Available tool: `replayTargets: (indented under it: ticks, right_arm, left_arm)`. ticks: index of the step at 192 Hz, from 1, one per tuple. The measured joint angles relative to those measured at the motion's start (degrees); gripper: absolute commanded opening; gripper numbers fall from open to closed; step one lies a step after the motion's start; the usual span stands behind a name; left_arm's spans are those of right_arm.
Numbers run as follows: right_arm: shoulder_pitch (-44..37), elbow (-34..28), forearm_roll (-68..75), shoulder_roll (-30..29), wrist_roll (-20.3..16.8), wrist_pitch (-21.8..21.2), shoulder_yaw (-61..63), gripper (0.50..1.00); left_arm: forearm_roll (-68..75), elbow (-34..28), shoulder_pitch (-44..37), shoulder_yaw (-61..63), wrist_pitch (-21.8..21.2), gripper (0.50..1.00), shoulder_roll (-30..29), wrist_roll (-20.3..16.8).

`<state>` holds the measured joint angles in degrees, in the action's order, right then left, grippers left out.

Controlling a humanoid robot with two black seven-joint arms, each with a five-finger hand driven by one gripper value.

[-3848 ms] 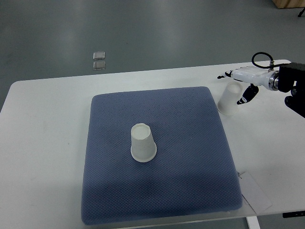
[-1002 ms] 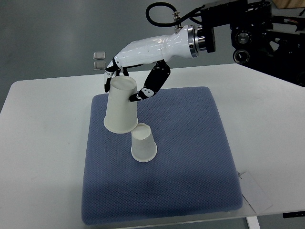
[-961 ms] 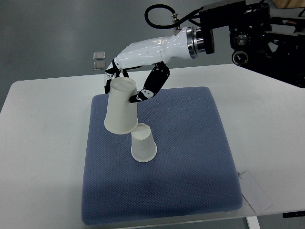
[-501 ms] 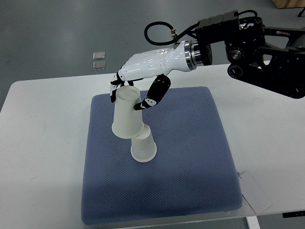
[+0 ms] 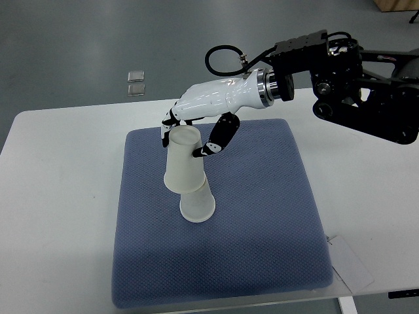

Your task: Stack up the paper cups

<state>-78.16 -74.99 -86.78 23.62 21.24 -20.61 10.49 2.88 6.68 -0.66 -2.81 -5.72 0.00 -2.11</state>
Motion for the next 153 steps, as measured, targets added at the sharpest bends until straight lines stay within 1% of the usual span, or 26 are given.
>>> replayTargets:
  ticks: [81,113,123,127,128,129,130,131,134,136,137,141,153]
  right_arm:
    - [0.9,0.0,-0.5,1.0,0.0,0.0,-1.1,0.560]
    - [1.2,0.1,-0.4,1.1,0.0,0.0,-1.1,0.580]
    - [1.4,0.1,-0.4,1.1,0.0,0.0,-1.1,0.603]
    - [1.5,0.1,-0.4,1.1,0.0,0.0,-1.1,0.619]
    - [1.6,0.1,-0.4,1.1,0.0,0.0,-1.1,0.631]
    - [1.6,0.1,-0.4,1.1,0.0,0.0,-1.1,0.631]
    - [1.6,0.1,-0.4,1.1,0.0,0.0,-1.1,0.643]
    - [1.6,0.1,-0.4,1.1,0.0,0.0,-1.1,0.643]
    - [1.6,0.1,-0.4,1.1,0.0,0.0,-1.1,0.666]
    - [1.7,0.1,-0.4,1.1,0.0,0.0,-1.1,0.666]
    - [1.7,0.1,-0.4,1.1,0.0,0.0,-1.1,0.678]
    - [1.8,0.1,-0.3,1.1,0.0,0.1,-1.1,0.695]
    - [2.3,0.1,-0.3,1.0,0.0,0.1,-1.0,0.735]
  left_arm:
    - [0.0,0.0,0.0,0.0,0.0,1.000,0.0,0.0]
    - [0.0,0.0,0.0,0.0,0.0,1.000,0.0,0.0]
    - [0.0,0.0,0.0,0.0,0.0,1.000,0.0,0.0]
    - [0.0,0.0,0.0,0.0,0.0,1.000,0.0,0.0]
    - [0.0,0.0,0.0,0.0,0.0,1.000,0.0,0.0]
    - [0.0,0.0,0.0,0.0,0.0,1.000,0.0,0.0]
    - [0.0,0.0,0.0,0.0,0.0,1.000,0.0,0.0]
    - [0.0,0.0,0.0,0.0,0.0,1.000,0.0,0.0]
    - [0.0,0.0,0.0,0.0,0.0,1.000,0.0,0.0]
    - [0.0,0.0,0.0,0.0,0.0,1.000,0.0,0.0]
    - [0.0,0.0,0.0,0.0,0.0,1.000,0.0,0.0]
    - [0.0,0.0,0.0,0.0,0.0,1.000,0.0,0.0]
    - [0.0,0.0,0.0,0.0,0.0,1.000,0.0,0.0]
